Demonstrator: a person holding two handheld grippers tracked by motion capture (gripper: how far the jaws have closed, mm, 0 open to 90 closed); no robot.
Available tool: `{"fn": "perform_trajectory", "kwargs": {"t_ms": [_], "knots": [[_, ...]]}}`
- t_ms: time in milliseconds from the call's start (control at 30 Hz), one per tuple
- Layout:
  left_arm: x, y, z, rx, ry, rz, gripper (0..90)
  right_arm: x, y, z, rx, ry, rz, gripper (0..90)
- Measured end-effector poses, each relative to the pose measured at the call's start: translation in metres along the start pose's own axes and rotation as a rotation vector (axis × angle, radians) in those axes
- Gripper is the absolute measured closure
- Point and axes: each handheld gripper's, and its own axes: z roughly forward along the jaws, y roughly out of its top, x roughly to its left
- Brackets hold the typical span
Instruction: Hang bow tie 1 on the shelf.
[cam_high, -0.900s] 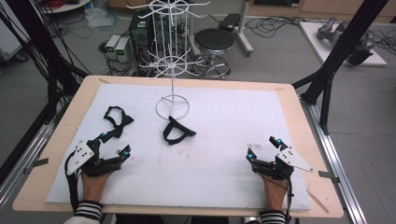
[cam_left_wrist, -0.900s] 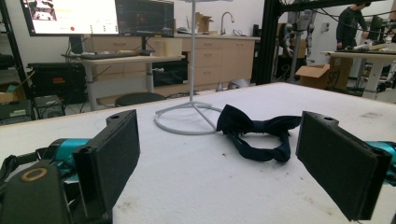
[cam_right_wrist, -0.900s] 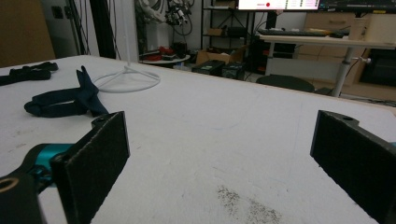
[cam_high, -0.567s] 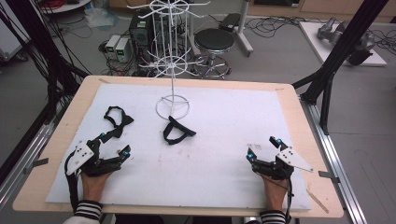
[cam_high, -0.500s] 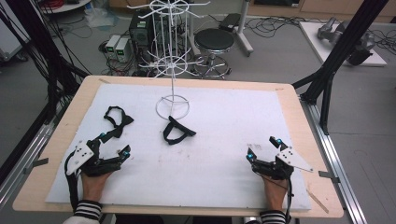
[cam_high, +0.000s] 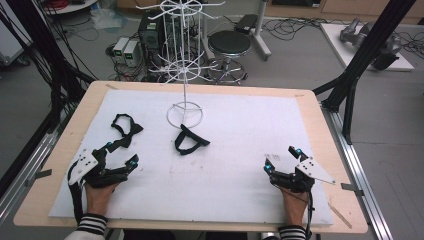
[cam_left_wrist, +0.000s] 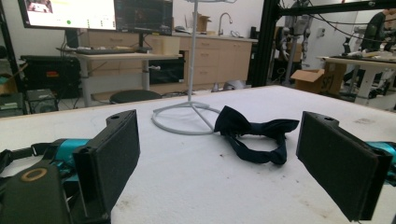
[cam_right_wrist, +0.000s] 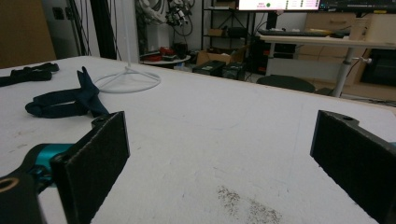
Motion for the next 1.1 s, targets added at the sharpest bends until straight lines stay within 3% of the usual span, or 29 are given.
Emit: {"fn": "perform_trajectory", "kwargs": {"t_ms": [233, 533, 767, 933, 1100], "knots": [[0.003, 0.021, 0.005, 0.002, -0.038, 0.03, 13.5, 0.0, 0.0, 0.0, 0.0, 0.001, 0.002, 3.8], [0.005, 0.041, 0.016, 0.067, -0.083, 0.07, 13.3, 0.0, 0.0, 0.0, 0.0, 0.002, 0.0, 3.9], [0.003, 0.058, 0.036, 0.133, -0.165, 0.125, 13.3, 0.0, 0.0, 0.0, 0.0, 0.001, 0.0, 3.8], [0.001, 0.067, 0.051, 0.153, -0.232, 0.122, 13.3, 0.0, 0.0, 0.0, -0.004, 0.001, -0.005, 3.8], [0.002, 0.073, 0.06, 0.182, -0.262, 0.126, 13.3, 0.0, 0.0, -0.001, -0.01, 0.002, 0.001, 3.8]]}}
